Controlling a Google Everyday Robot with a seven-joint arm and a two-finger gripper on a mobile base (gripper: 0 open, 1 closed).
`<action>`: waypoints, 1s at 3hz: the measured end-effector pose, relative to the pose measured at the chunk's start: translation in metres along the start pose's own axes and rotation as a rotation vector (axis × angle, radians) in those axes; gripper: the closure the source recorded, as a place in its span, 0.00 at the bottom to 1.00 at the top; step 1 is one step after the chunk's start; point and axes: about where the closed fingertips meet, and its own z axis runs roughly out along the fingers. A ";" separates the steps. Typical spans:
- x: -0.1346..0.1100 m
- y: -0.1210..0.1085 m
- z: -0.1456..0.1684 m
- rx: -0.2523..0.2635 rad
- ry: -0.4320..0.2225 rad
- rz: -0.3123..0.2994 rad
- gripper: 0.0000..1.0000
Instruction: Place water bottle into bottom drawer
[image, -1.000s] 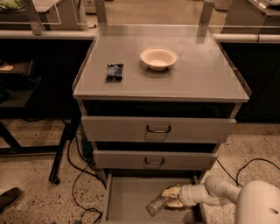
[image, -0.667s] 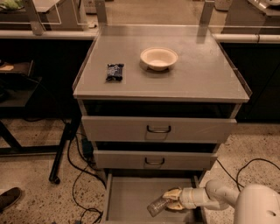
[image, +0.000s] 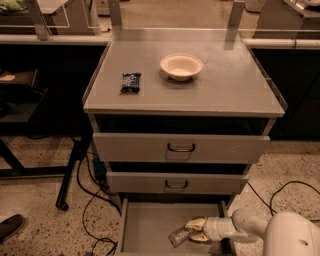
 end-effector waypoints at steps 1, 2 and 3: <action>-0.003 -0.004 0.008 0.009 -0.003 0.006 1.00; -0.005 -0.010 0.018 0.020 -0.009 0.017 1.00; -0.007 -0.014 0.026 0.033 -0.014 0.016 1.00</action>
Offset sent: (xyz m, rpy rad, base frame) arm 0.0031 0.0080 -0.0325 -0.0365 0.0292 -0.0213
